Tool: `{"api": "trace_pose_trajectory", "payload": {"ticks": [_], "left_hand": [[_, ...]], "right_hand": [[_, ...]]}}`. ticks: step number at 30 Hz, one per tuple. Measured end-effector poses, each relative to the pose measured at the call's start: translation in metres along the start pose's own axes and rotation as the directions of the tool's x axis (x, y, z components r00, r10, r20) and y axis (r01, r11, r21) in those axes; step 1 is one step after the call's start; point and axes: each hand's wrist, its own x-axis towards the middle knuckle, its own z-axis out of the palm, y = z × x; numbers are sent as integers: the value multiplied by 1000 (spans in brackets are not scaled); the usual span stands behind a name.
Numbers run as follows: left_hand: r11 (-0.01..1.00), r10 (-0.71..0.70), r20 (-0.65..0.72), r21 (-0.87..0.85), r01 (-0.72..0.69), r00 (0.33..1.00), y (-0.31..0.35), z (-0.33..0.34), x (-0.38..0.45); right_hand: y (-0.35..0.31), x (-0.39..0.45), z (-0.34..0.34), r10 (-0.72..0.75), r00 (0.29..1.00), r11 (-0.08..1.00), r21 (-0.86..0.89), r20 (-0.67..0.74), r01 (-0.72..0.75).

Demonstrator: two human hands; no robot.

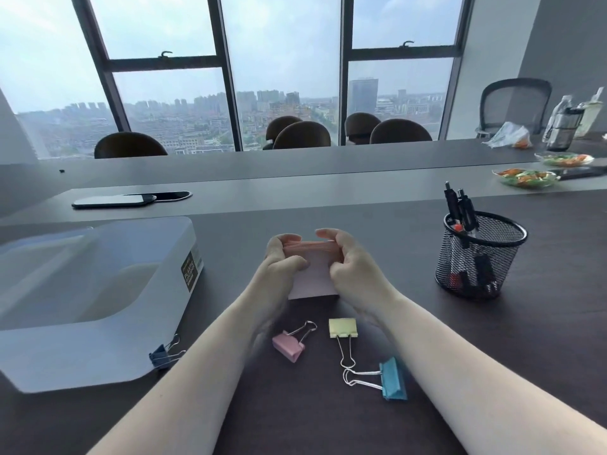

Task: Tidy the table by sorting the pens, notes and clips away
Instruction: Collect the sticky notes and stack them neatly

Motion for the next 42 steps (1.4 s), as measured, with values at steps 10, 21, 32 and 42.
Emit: {"api": "trace_pose_trajectory", "payload": {"ticks": [10,21,32,42], "left_hand": [[944,98,-132,327,-50,986,-12,-17,13],[910,128,-53,403,-96,990,-5,-26,6],[912,161,-63,391,-124,985,-4,-27,6],[936,115,-183,349,-45,976,19,-27,3]], "right_hand": [[10,6,1,-20,999,1000,-4,-31,20],[9,3,-10,-12,999,942,-335,52,28],[7,4,-15,0,1000,897,-443,10,5],[8,6,-18,11,983,980,-191,-184,-47]]}}
